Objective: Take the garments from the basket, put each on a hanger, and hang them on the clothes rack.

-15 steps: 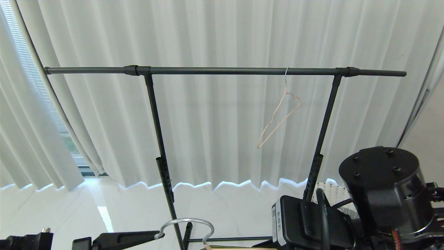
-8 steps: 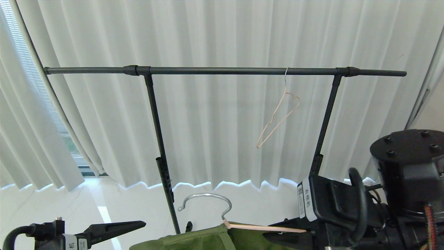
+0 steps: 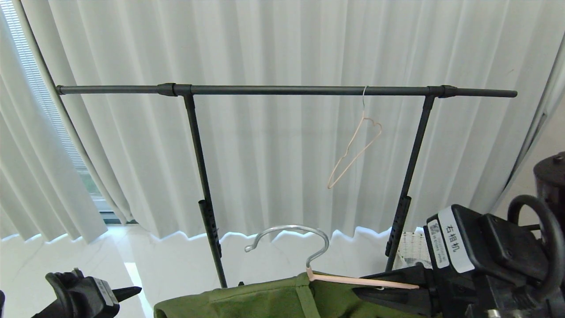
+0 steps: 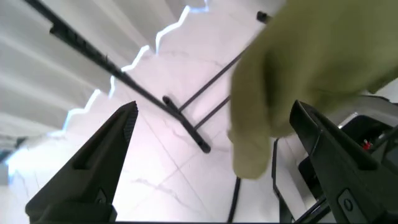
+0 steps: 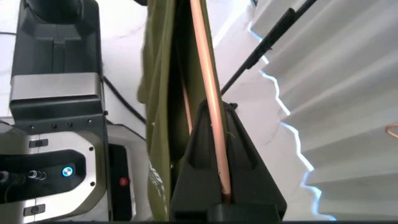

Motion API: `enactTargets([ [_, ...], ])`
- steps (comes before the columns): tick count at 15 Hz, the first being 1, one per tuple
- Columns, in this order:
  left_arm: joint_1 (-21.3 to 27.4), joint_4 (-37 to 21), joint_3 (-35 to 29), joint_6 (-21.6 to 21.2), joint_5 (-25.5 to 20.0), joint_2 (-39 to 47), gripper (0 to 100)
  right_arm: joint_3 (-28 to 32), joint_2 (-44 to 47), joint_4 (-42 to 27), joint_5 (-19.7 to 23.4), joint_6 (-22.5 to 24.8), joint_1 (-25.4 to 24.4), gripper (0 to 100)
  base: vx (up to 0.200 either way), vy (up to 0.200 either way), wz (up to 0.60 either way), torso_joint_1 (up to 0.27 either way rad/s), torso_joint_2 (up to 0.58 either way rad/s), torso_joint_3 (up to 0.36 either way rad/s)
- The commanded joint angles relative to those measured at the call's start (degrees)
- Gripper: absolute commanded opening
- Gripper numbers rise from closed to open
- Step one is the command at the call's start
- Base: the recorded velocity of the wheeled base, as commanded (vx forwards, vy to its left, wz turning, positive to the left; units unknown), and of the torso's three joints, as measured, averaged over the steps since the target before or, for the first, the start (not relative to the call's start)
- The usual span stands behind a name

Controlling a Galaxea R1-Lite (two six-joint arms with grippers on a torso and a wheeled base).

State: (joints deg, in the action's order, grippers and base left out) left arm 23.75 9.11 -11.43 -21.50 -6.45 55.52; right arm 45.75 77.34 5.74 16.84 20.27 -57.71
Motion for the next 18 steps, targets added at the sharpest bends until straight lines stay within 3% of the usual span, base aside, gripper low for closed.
enactTargets([
  [1, -1.2, 0.0, 0.2, 0.1, -0.1, 1.1, 100, 0.0, -0.7, 0.1, 0.1, 0.0, -0.2, 0, 0.0, 0.0, 0.0, 0.0, 0.0, 0.0],
  [4, -1.2, 0.0, 0.4, 0.1, -0.1, 0.9, 100, -0.1, -0.8, 0.1, 0.0, 0.0, -0.5, 0, 0.0, 0.0, 0.0, 0.0, 0.0, 0.0],
  [5, -1.2, 0.0, 0.5, 0.1, -0.1, 0.8, 0, -0.1, -0.8, 0.1, 0.0, 0.0, -0.5, 0, 0.0, 0.0, 0.0, 0.0, 0.0, 0.0],
  [7, -4.1, 0.0, 0.6, 1.6, 0.3, 0.7, 0, -0.6, -1.6, -0.2, -0.4, -0.1, 0.0, 0, 0.0, 0.0, 0.0, 0.0, 0.0, 0.0],
  [11, -18.8, 0.0, 0.1, 2.0, 0.2, 0.3, 0, -3.9, -5.3, -0.6, -0.4, -0.1, 4.7, 0, 0.0, 0.0, 0.0, 0.0, 0.0, 0.0],
  [18, -19.4, 0.0, -0.5, 1.5, -0.1, -1.3, 0, -4.8, -6.5, -0.5, -0.3, -0.1, 7.6, 0, 0.0, 0.0, 0.0, 0.0, 0.0, 0.0],
])
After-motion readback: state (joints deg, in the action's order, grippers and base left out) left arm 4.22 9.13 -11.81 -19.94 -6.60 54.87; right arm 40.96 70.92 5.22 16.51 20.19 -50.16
